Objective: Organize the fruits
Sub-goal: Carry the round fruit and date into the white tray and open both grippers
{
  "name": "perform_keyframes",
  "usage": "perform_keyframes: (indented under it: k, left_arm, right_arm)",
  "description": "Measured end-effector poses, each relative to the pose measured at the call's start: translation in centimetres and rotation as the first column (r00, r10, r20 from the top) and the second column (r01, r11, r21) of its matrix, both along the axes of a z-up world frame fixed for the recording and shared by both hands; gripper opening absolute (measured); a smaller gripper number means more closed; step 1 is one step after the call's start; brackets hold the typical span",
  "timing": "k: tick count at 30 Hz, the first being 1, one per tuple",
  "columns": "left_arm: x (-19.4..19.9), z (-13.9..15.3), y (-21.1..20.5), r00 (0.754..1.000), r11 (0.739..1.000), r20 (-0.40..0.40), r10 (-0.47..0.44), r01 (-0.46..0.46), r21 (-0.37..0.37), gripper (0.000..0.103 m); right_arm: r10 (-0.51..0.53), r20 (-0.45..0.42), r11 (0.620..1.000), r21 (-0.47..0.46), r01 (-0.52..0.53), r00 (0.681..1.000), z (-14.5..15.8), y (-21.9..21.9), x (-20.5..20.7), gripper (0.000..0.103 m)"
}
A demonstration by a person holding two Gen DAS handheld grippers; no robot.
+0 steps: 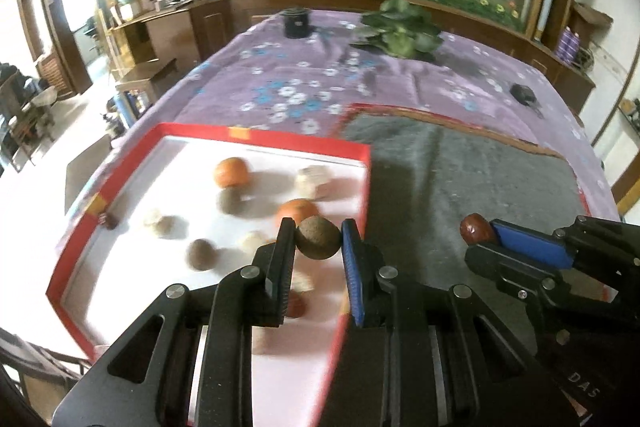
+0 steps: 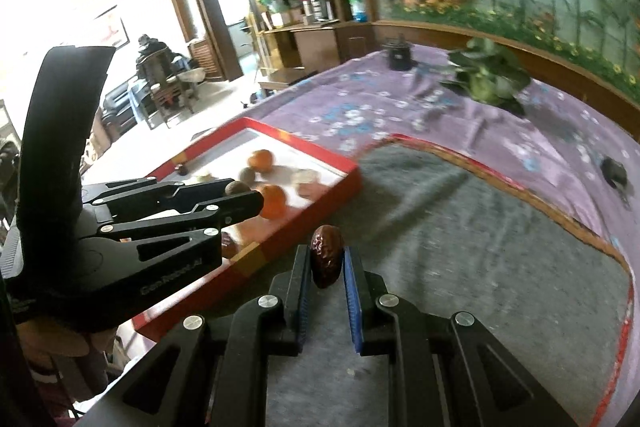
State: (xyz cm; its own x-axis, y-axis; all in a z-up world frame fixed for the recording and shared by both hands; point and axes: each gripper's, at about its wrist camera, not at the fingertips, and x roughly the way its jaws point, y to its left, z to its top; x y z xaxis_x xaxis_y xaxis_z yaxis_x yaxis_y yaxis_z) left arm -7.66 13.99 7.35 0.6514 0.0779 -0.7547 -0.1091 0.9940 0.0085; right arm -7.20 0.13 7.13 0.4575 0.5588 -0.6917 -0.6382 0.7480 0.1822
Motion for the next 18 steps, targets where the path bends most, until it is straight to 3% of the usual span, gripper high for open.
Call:
perform_keyframes:
  k: [10,18]
  left_arm:
    - [-2.8,-0.6,7.6,0.988,0.988,-0.006,0.155,-0.155,-0.021,0.022]
    - [-3.3,-1.7,10.5,0.975,0.974,-0.022,0.22,-0.221,-0.047,0.022]
  right_arm:
    - [0.097,-0.001,0.995,-0.035,-0.097,0.995,-0.2,5.5,-0.6,0.015]
    - [0.135,-0.019,0.99,-0.048,-0.136,0.991,-0.6,8.5,0.2,0.015]
